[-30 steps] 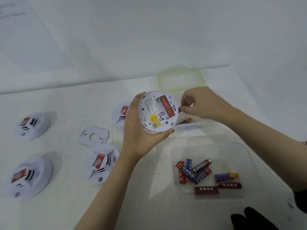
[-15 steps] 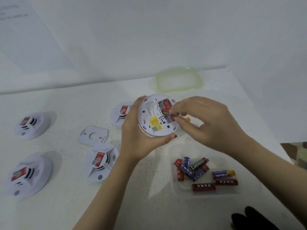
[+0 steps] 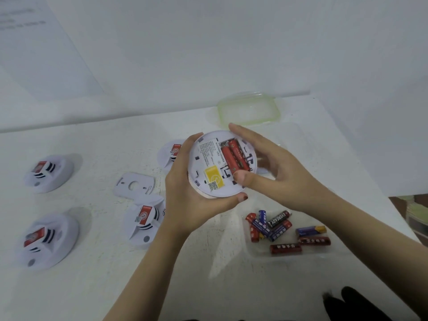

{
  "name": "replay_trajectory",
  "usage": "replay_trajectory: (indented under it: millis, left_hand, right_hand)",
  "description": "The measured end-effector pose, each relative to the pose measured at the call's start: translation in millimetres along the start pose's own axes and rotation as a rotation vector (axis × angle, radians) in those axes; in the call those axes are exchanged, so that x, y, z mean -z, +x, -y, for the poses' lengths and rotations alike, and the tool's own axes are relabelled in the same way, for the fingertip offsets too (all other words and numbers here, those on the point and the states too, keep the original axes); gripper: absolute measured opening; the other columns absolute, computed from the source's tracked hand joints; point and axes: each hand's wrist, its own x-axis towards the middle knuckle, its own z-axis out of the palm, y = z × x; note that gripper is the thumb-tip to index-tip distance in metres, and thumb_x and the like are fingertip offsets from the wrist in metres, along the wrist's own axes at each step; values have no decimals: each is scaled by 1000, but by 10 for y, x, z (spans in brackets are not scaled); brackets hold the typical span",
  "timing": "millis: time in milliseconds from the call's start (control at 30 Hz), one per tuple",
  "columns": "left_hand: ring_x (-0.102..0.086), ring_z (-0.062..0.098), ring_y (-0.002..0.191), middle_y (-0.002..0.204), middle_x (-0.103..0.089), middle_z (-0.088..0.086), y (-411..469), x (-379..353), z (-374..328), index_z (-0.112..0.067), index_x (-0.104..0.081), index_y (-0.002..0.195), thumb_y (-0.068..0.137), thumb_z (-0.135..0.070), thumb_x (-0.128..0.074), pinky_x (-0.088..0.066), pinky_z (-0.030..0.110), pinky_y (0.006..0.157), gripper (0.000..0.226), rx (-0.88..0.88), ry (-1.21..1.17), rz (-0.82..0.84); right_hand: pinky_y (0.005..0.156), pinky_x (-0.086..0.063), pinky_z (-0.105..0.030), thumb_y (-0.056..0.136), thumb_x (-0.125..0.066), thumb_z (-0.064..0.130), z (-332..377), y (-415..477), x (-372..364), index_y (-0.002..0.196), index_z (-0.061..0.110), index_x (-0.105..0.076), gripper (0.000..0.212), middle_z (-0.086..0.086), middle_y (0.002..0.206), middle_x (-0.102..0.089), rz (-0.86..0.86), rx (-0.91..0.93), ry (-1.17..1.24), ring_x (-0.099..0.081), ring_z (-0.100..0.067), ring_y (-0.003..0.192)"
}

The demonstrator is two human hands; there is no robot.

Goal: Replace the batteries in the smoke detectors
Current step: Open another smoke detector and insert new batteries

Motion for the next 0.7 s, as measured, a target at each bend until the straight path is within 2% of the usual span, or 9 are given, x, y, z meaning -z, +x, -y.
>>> replay_trajectory:
  millis: [67, 133, 233, 333, 400, 500, 567, 633, 700]
  left_hand:
    - [-52, -13, 112, 121, -50, -37, -7, 68, -37, -28, -37, 131, 55, -53, -79, -42, 4, 88, 90, -14, 17, 7]
    - [-51, -13, 113, 122, -49, -36, -19, 148, -66, -35, -34, 131, 55, -54, -79, -41, 3, 89, 90, -19, 36, 16]
    - [-53, -8, 115, 124, -50, -32, -70, 293, -63, -40, -34, 131, 52, -54, -81, -44, 7, 89, 93, 2, 30, 26]
    - [-55, 2, 118, 127, -50, -30, -134, 457, -28, -39, -35, 132, 51, -53, -83, -51, 20, 92, 96, 24, 17, 35]
    - [-54, -3, 117, 125, -49, -34, -163, 573, -17, -36, -36, 131, 51, -53, -82, -48, 12, 90, 94, 8, 24, 41]
    - [-51, -14, 114, 123, -47, -42, -202, 755, -16, -36, -35, 131, 52, -50, -81, -41, 0, 86, 92, -11, 35, 54]
    - [-50, -16, 115, 124, -47, -43, -252, 877, 12, -38, -35, 131, 52, -47, -81, -40, 0, 87, 92, -4, 25, 72]
    - [-50, -14, 115, 125, -47, -42, -315, 1002, 64, -40, -35, 131, 50, -49, -82, -40, 1, 88, 94, 25, 34, 85]
    - [-53, -9, 113, 122, -50, -39, -370, 1133, 107, -45, -37, 129, 48, -54, -82, -43, 5, 88, 94, 66, 67, 91]
  right_hand:
    - [86, -54, -27, 86, -64, 16, 98, -12, -33, 143, 36, -30, 69, 6, 122, -60, 76, -94, 251, -62, -13, 107]
    - [84, -55, -31, 83, -62, 15, 195, -22, -84, 142, 39, -29, 72, -1, 110, -67, 76, -122, 287, -65, -20, 99]
    - [79, -56, -27, 80, -63, 13, 300, -26, -196, 139, 41, -35, 72, 0, 99, -72, 58, -159, 350, -69, -18, 93]
    - [79, -57, -29, 79, -64, 10, 364, -16, -366, 136, 40, -39, 69, -2, 103, -72, 38, -175, 383, -69, -20, 95]
    - [81, -57, -33, 79, -64, 9, 391, -11, -501, 135, 40, -42, 67, -6, 105, -71, 16, -179, 400, -69, -23, 95]
    - [76, -57, -30, 83, -63, 2, 417, 7, -703, 132, 41, -46, 65, -9, 105, -71, -11, -191, 443, -69, -25, 93]
    - [74, -57, -31, 84, -64, -2, 432, 23, -852, 131, 41, -48, 66, -11, 103, -70, -21, -204, 463, -69, -27, 92]
    - [78, -58, -41, 80, -64, 0, 434, 46, -1014, 130, 41, -51, 66, -15, 103, -69, -43, -210, 475, -67, -33, 93]
    - [78, -57, -41, 77, -60, 2, 449, 81, -1171, 128, 40, -53, 64, -18, 103, -69, -61, -225, 497, -67, -32, 90]
